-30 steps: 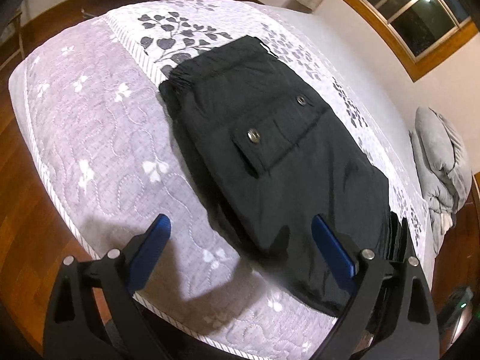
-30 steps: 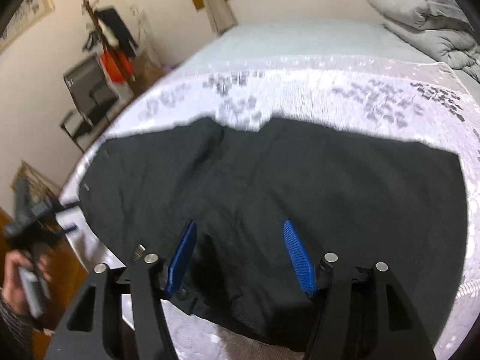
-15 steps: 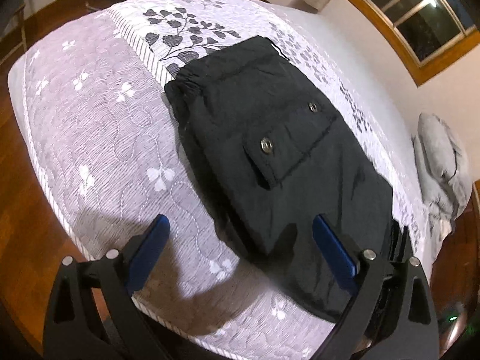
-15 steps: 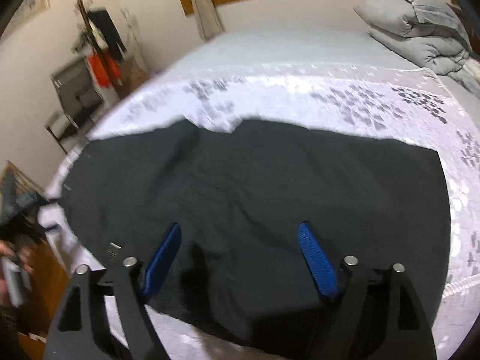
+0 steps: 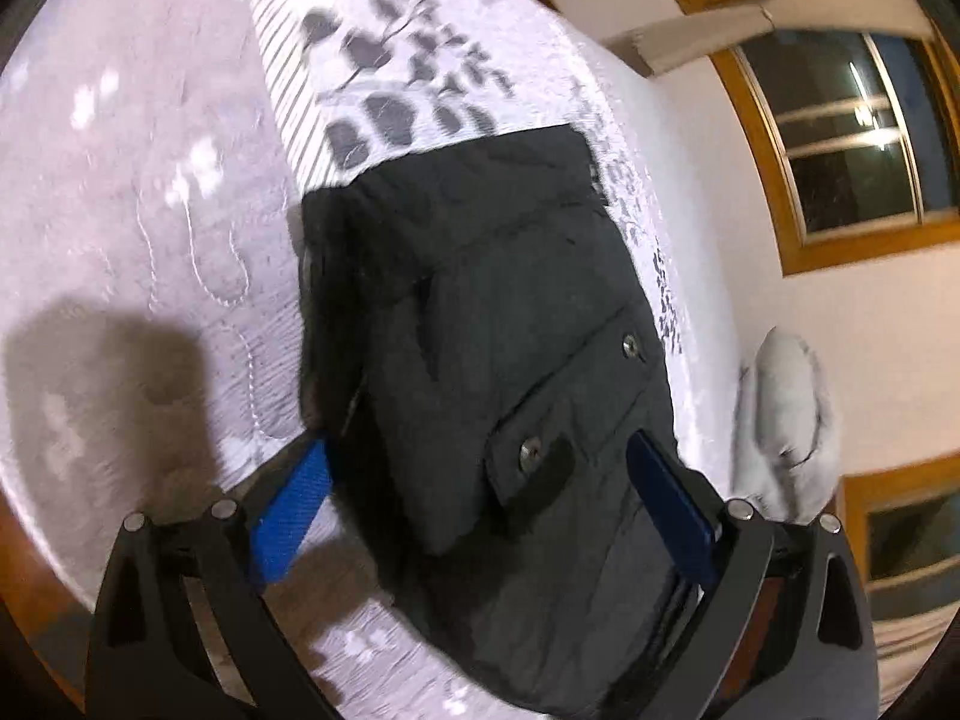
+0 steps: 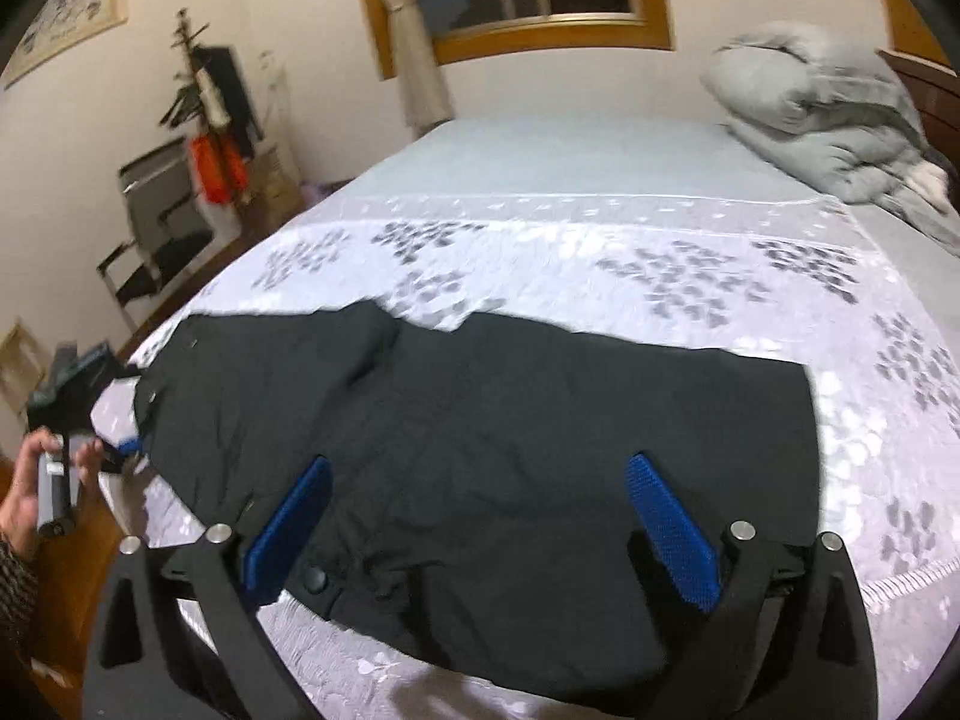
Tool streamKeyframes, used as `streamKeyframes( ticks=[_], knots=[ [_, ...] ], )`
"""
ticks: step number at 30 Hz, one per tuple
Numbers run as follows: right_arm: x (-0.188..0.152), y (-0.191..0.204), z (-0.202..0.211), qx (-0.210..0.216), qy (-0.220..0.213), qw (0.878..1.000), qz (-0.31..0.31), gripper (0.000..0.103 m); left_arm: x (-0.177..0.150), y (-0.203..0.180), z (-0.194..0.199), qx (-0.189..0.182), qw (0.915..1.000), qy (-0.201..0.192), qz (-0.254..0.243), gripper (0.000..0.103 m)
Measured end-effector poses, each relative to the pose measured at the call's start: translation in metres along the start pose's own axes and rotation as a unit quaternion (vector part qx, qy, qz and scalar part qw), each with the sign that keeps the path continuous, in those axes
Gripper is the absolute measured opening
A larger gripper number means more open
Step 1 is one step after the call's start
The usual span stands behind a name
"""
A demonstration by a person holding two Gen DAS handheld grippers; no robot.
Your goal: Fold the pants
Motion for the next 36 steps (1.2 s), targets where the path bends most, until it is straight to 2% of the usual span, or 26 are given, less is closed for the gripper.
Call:
streamKeyframes(
  ticks=[6,11,12,16,19,21,23,25,30,32,34,36],
  knots=[
    [0.001,-0.027,0.010,-0.017,-0.007,0.999,-0.041,0.099,0.003,-0.002,-0.004,-0.030,0.9993,-0.008,0.022,0.100],
    [-0.003,-0.038,0.004,-0.019,0.004,0.998,-0.059,0.099,0.004,-0.015,-0.005,-0.120,0.9918,0.002,0.044,0.099],
    [-0.004,-0.038,0.002,-0.019,0.007,0.998,-0.061,0.099,0.004,-0.016,-0.005,-0.126,0.9910,0.006,0.045,0.099],
    [-0.011,-0.041,-0.004,-0.018,0.016,0.997,-0.072,0.099,0.007,-0.014,-0.022,-0.107,0.9926,0.025,0.052,0.099],
    [-0.015,-0.043,-0.009,-0.022,0.025,0.997,-0.072,0.099,0.008,-0.021,-0.026,-0.090,0.9947,0.019,0.045,0.097],
    [-0.018,-0.043,-0.011,-0.025,0.030,0.997,-0.069,0.099,0.007,-0.023,-0.029,-0.052,0.9980,0.016,0.033,0.070],
    [-0.020,-0.045,-0.012,-0.027,0.034,0.997,-0.070,0.099,0.006,-0.023,-0.032,-0.029,0.9992,0.011,0.027,0.059],
    [-0.022,-0.045,-0.013,-0.028,0.035,0.996,-0.071,0.099,0.007,-0.022,-0.031,-0.025,0.9992,0.010,0.031,0.054],
    [-0.023,-0.053,-0.013,-0.035,0.037,0.996,-0.071,0.099,0.009,-0.013,-0.026,-0.027,0.9990,0.011,0.034,0.030],
    [-0.025,-0.059,-0.014,-0.041,0.040,0.995,-0.079,0.099,0.010,-0.012,-0.023,-0.036,0.9984,0.010,0.042,0.023],
    [-0.028,-0.067,-0.014,-0.046,0.043,0.993,-0.096,0.099,0.006,-0.017,-0.014,-0.052,0.9977,-0.004,0.043,0.019],
    [-0.030,-0.073,-0.013,-0.046,0.042,0.993,-0.105,0.099,0.000,-0.032,0.000,-0.067,0.9973,-0.026,0.016,0.017]
  ],
)
Point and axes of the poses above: each gripper's, at about its wrist camera, not at the fingertips, and z roughly against the way its jaws point, y to its left, x to its top, the point moved 5 cm from there along -z, roughly the way its jaws point, and after that the axes turned 5 degrees about x, right-handed, at the moved point
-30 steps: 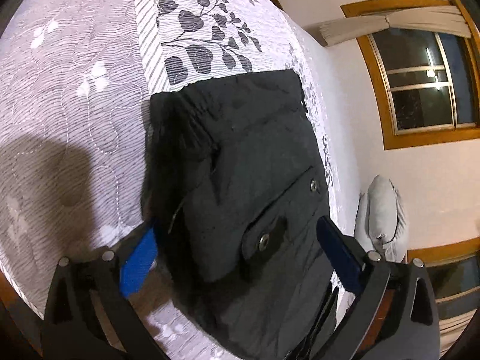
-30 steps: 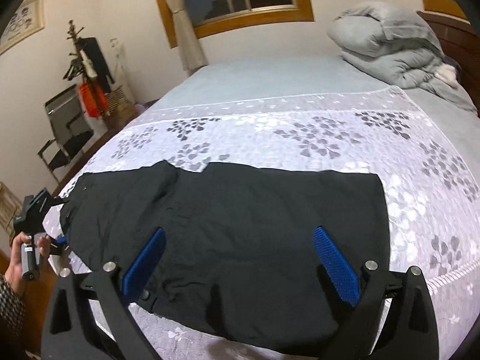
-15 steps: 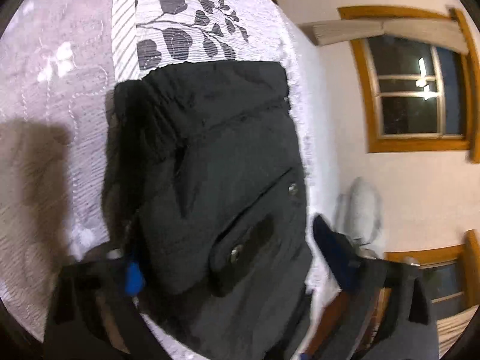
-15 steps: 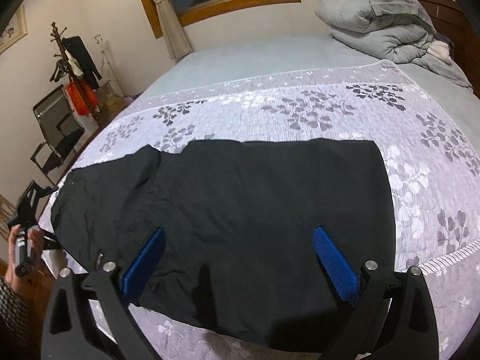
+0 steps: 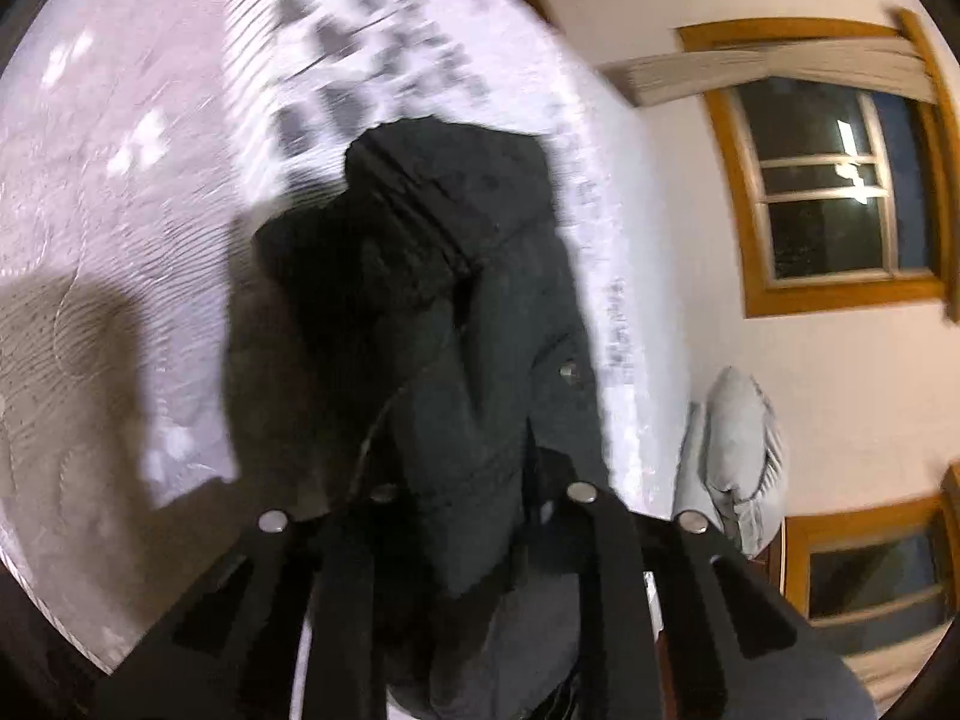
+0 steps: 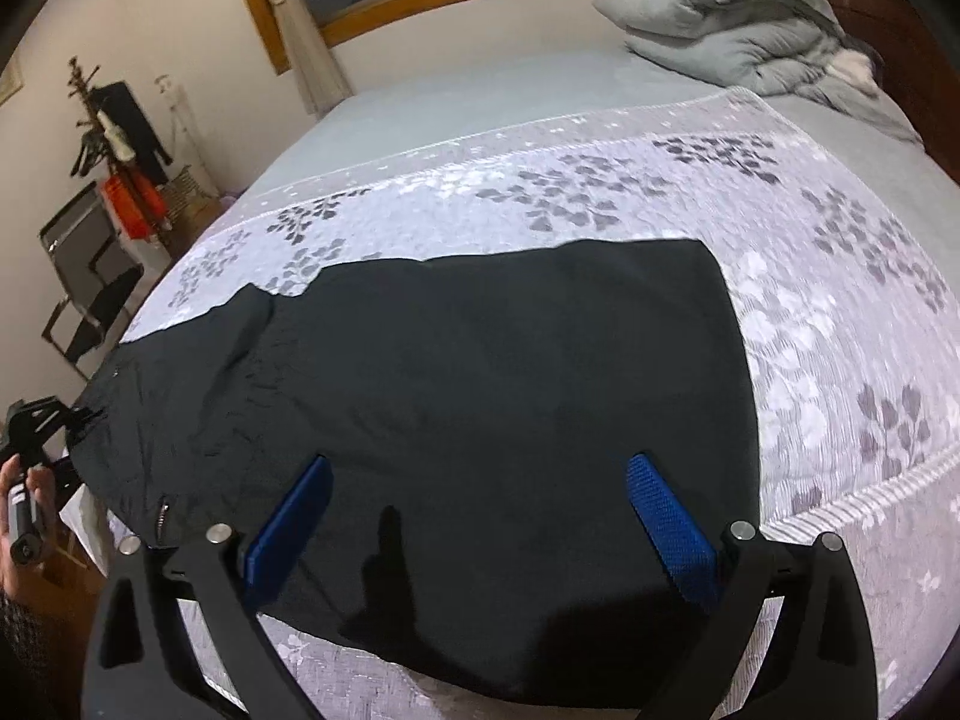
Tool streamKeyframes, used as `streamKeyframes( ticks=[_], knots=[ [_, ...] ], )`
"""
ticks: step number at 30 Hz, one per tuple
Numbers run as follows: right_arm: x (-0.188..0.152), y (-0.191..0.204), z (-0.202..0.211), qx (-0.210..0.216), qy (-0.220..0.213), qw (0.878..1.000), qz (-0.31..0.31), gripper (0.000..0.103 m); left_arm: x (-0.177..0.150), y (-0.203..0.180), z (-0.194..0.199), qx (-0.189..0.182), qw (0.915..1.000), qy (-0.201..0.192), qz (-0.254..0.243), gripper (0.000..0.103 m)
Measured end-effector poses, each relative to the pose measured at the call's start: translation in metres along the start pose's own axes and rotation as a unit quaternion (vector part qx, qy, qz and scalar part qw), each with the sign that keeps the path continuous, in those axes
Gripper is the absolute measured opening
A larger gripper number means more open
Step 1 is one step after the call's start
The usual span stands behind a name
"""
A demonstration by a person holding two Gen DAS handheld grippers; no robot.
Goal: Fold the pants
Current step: 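Grasp the folded end with the left gripper and fold it over again, then open the left gripper and withdraw from the folded bundle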
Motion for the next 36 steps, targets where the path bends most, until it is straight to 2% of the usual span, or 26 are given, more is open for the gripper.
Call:
streamKeyframes(
  ticks=[4,8,11,13,16,19,20,22,27,28,31,36],
  knots=[
    [0.000,-0.006,0.000,-0.005,-0.002,1.000,0.003,0.099,-0.018,-0.047,0.018,-0.014,0.9945,-0.034,-0.098,0.017],
    [-0.001,-0.009,0.001,-0.003,-0.005,1.000,0.001,0.099,-0.040,-0.090,0.027,-0.022,0.9818,-0.051,-0.181,0.018],
    [-0.001,-0.012,0.003,0.001,-0.008,1.000,-0.004,0.099,-0.068,-0.126,0.033,-0.034,0.9619,-0.056,-0.265,0.020],
    [-0.001,-0.014,0.004,0.002,-0.009,1.000,-0.007,0.099,-0.085,-0.144,0.031,-0.040,0.9505,-0.049,-0.304,0.022],
    [-0.002,-0.018,0.006,0.007,-0.013,1.000,-0.017,0.099,-0.117,-0.165,0.024,-0.047,0.9305,-0.032,-0.362,0.024],
    [-0.001,-0.022,0.009,0.012,-0.017,0.999,-0.024,0.099,-0.147,-0.176,0.017,-0.054,0.9130,-0.011,-0.404,0.026],
    [-0.002,-0.023,0.009,0.013,-0.018,0.999,-0.025,0.099,-0.154,-0.179,0.014,-0.050,0.9104,-0.005,-0.411,0.027],
    [-0.002,-0.025,0.010,0.015,-0.020,0.999,-0.029,0.099,-0.178,-0.182,0.006,-0.051,0.8976,0.021,-0.437,0.029],
    [-0.002,-0.031,0.012,0.023,-0.025,0.999,-0.042,0.099,-0.218,-0.177,-0.019,-0.029,0.8751,0.066,-0.479,0.031],
    [-0.002,-0.032,0.013,0.025,-0.025,0.998,-0.044,0.099,-0.227,-0.175,-0.026,-0.021,0.8671,0.075,-0.492,0.032],
    [-0.001,-0.034,0.014,0.030,-0.026,0.998,-0.047,0.099,-0.249,-0.174,-0.048,-0.009,0.8452,0.102,-0.524,0.040],
    [-0.003,-0.034,0.016,0.034,-0.026,0.998,-0.051,0.099,-0.284,-0.159,-0.079,0.011,0.8197,0.164,-0.549,0.056]
  ],
)
Point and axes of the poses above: each gripper's, at about its wrist camera, not at the fingertips, and z roughly against the way its jaws point, y to its left, x to its top, the point moved 5 cm from there along -z, roughly the way its jaws point, and after that the axes turned 5 degrees about x, right-handed, at the moved point
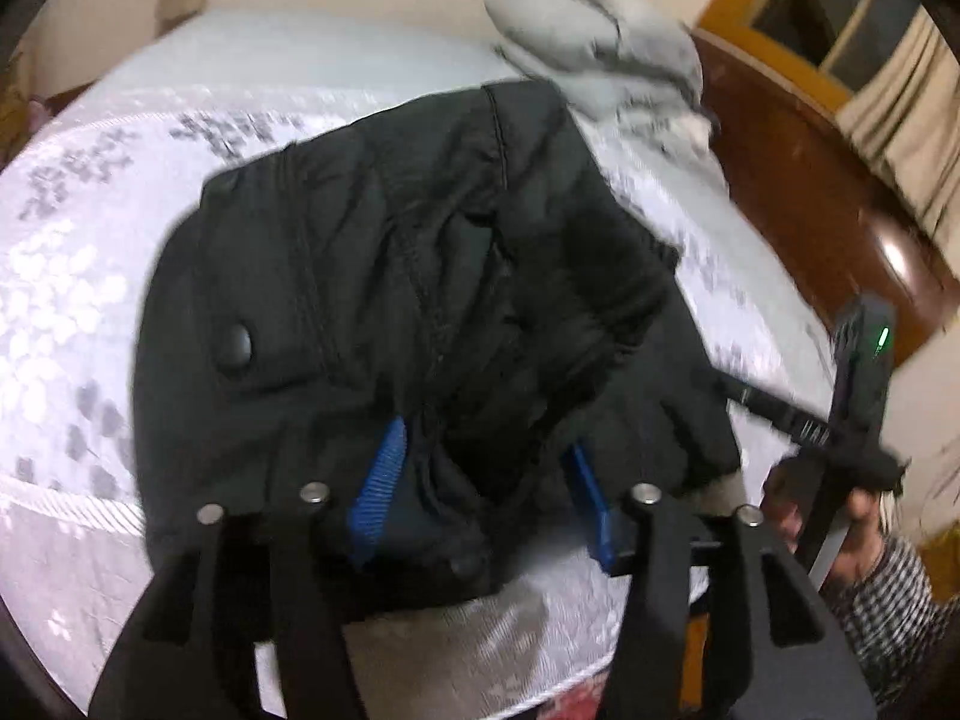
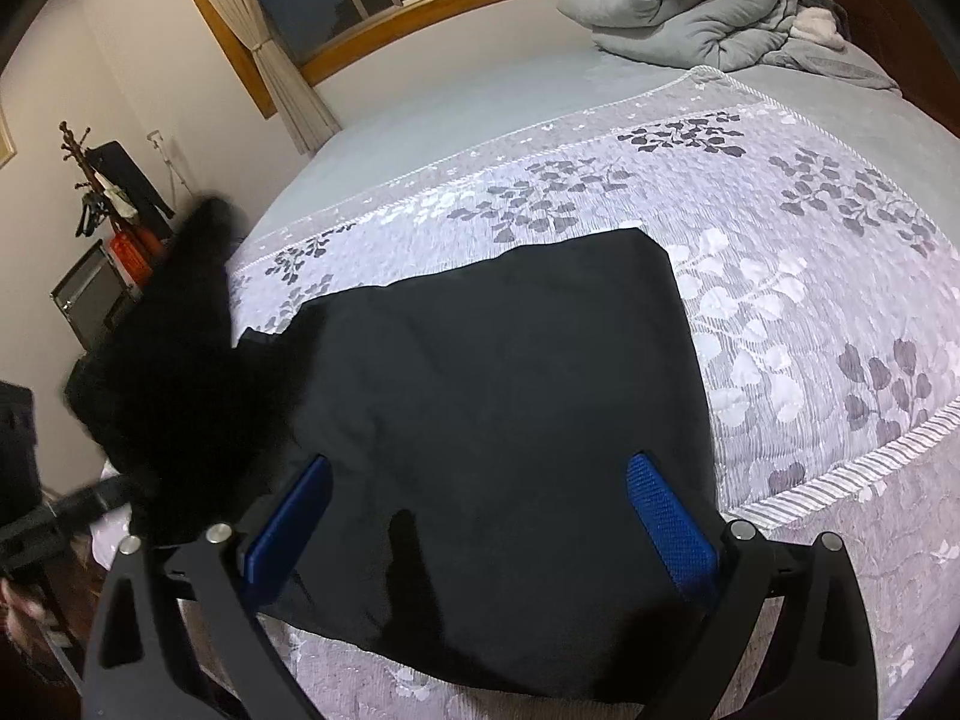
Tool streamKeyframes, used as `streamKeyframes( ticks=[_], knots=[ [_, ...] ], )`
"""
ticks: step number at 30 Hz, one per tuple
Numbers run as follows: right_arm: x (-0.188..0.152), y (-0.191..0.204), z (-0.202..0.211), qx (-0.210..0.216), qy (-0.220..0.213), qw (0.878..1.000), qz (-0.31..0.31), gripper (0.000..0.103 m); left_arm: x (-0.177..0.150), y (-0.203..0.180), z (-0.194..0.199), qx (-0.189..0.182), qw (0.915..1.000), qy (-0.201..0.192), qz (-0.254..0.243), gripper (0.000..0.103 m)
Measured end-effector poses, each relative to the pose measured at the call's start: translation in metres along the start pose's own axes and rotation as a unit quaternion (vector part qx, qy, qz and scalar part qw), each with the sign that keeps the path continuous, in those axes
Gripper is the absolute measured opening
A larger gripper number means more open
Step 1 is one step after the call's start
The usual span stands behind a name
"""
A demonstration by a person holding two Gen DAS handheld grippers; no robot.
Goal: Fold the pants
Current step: 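Open the left gripper and withdraw from the folded bundle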
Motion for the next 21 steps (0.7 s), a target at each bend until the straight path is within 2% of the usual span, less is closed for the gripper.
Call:
streamKeyframes(
  ticks=[2,4,5,6,8,9,12,16,21],
  knots=[
    [0.000,0.001,0.000,0.002,0.002,1.000,0.002,0.099,-0.002,-0.002,-0.003,0.003,0.9999,0.003,-0.010,0.062],
    [0.000,0.001,0.000,0.004,0.003,1.000,0.003,0.099,-0.006,-0.002,-0.003,0.004,0.9999,-0.003,-0.011,0.075],
    [0.000,0.001,0.001,0.006,0.002,1.000,0.002,0.099,-0.005,0.002,0.000,0.007,0.9999,-0.006,-0.006,0.089],
    [0.001,0.002,0.001,0.009,0.002,1.000,-0.001,0.099,-0.008,0.003,0.002,0.010,0.9999,-0.008,-0.001,0.093],
    [0.003,0.003,0.003,0.018,0.001,1.000,-0.008,0.099,-0.011,0.006,0.011,0.014,0.9997,-0.017,0.009,0.095],
    [0.006,0.006,0.006,0.033,-0.001,0.999,-0.014,0.099,-0.010,0.012,0.018,0.032,0.9990,-0.026,0.018,0.100],
    [0.015,0.019,0.008,0.099,-0.001,0.994,-0.035,0.099,-0.016,0.032,0.049,0.080,0.9947,-0.056,0.034,0.100],
    [0.022,0.031,-0.010,0.173,0.030,0.981,-0.083,0.099,-0.019,0.064,0.061,0.134,0.9865,-0.064,0.068,0.100],
    [0.020,0.044,-0.042,0.220,0.075,0.964,-0.130,0.099,-0.029,0.095,0.069,0.131,0.9791,-0.062,0.142,0.100]
  ],
)
Point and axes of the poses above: each gripper's, at about its wrist camera, not at the fingertips, and z roughly against the way its jaws point, y to its left, x to its top, the point moved 5 cm from there along -z, roughly the way its jaws point, and after that the axes turned 5 degrees about x, right-handed, at the moved point
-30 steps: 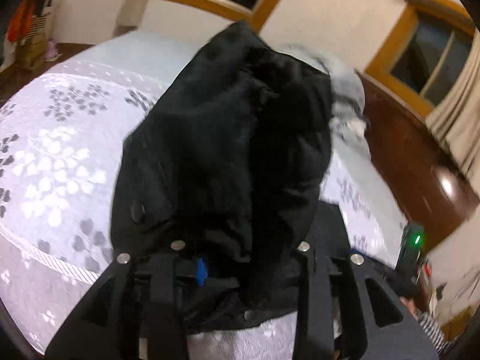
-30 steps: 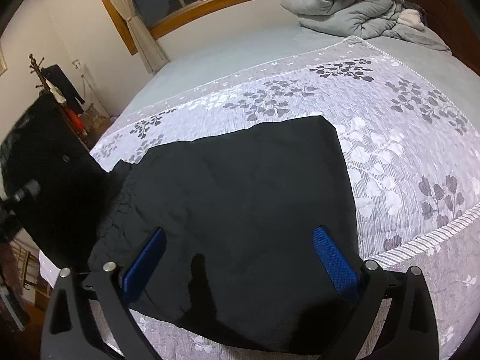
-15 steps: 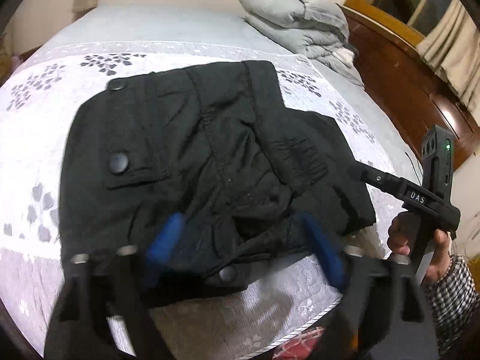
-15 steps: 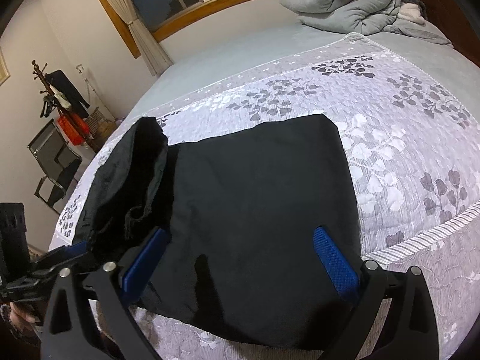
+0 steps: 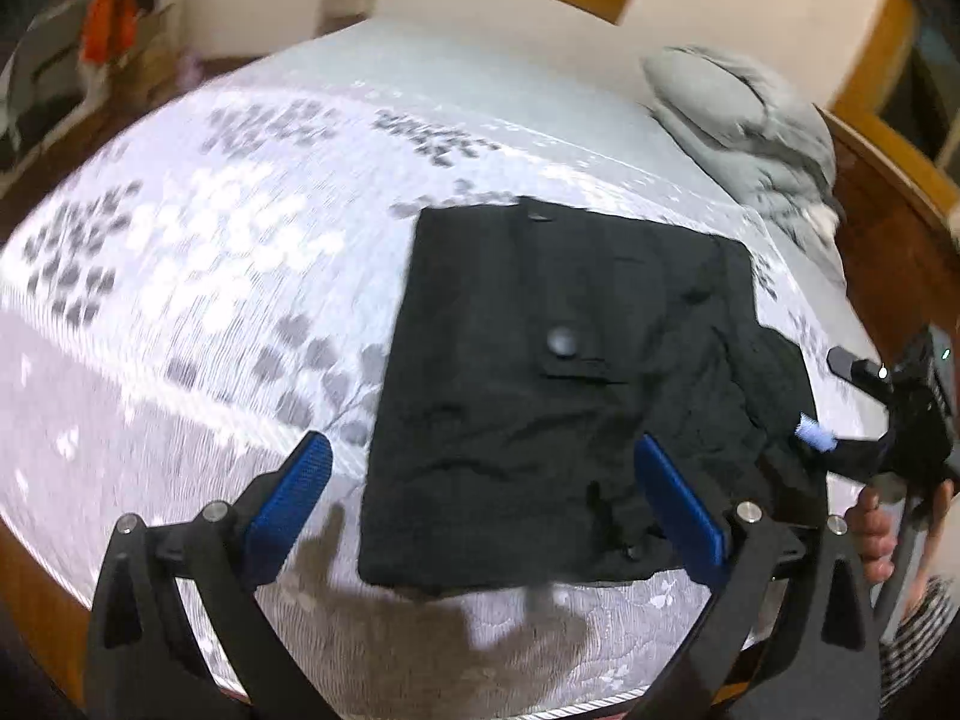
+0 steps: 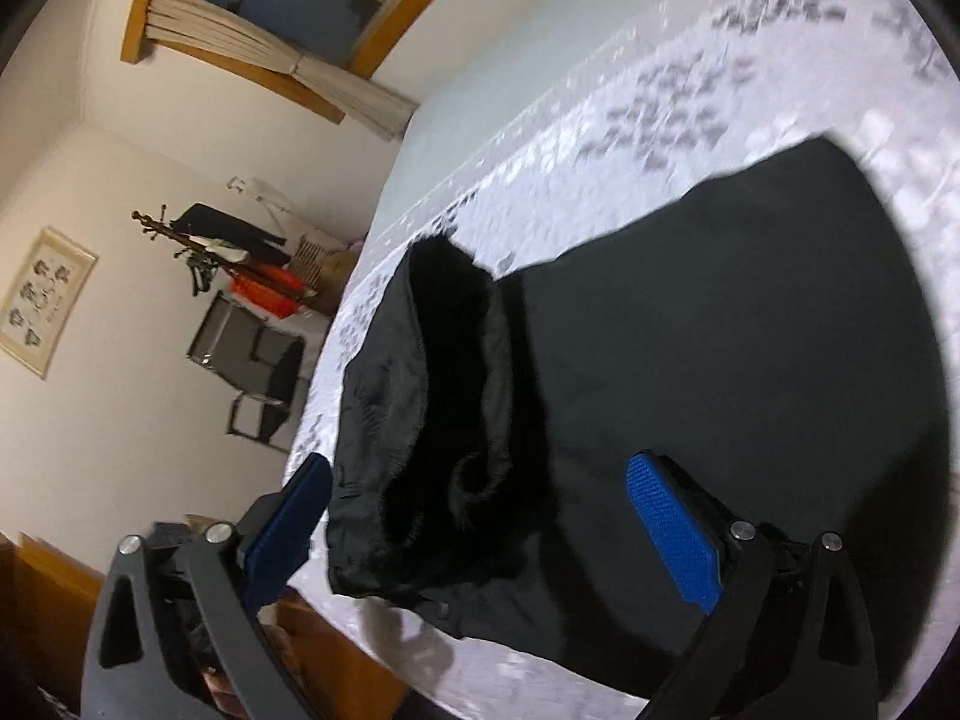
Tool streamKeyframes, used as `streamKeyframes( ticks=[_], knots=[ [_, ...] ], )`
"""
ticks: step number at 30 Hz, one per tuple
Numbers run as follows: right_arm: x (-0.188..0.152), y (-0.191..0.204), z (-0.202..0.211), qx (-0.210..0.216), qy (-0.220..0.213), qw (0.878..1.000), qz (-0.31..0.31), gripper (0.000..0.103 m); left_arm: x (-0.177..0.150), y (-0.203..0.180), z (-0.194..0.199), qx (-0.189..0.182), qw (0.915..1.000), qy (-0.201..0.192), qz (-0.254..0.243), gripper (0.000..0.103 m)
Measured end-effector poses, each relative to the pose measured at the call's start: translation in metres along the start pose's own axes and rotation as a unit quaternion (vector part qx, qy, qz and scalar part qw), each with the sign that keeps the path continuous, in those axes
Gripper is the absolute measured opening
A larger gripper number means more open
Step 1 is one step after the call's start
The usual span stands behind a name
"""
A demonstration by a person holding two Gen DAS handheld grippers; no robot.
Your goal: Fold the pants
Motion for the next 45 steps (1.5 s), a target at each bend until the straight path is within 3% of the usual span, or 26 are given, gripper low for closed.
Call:
streamKeyframes(
  ticks=[2,12,14,15,16,22,35,45],
  knots=[
    [-0.001,0.003,-0.016,0.013,0.013,1.000,-0.007,0.099,-0.002,0.010,-0.001,-0.001,0.9998,0.005,0.018,0.100],
    [-0.004,0.019,-0.055,-0.022,0.023,0.999,0.023,0.099,-0.011,0.032,-0.018,0.000,0.9989,0.028,0.037,0.100],
    [-0.003,0.019,-0.058,-0.027,0.021,0.999,0.026,0.084,-0.015,0.033,-0.021,-0.005,0.9986,0.035,0.039,0.100],
    [-0.003,0.019,-0.059,-0.031,0.019,0.999,0.025,0.058,-0.016,0.034,-0.024,-0.008,0.9986,0.035,0.039,0.100],
    [-0.004,0.017,-0.061,-0.035,0.022,0.999,0.023,0.049,-0.017,0.034,-0.024,-0.010,0.9985,0.035,0.040,0.100],
    [-0.003,0.016,-0.061,-0.017,0.029,0.999,0.016,0.026,-0.018,0.035,-0.026,-0.010,0.9988,0.040,0.028,0.100],
    [0.025,0.076,0.021,0.044,-0.011,0.997,0.067,0.021,-0.009,0.017,-0.009,-0.011,0.9988,0.036,0.030,0.100],
    [0.048,0.046,0.091,0.013,-0.062,0.997,0.053,0.021,-0.021,-0.036,-0.010,-0.037,0.9979,0.049,-0.020,0.100]
  ],
)
Point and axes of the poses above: each gripper's, at about its wrist camera, not at the fingertips, and z roughly against the way its jaws point, y to its left, x to its top, the point moved 5 cm from there along -z, roughly the way its jaws point, and after that the axes turned 5 degrees about x, right-handed, at the moved point
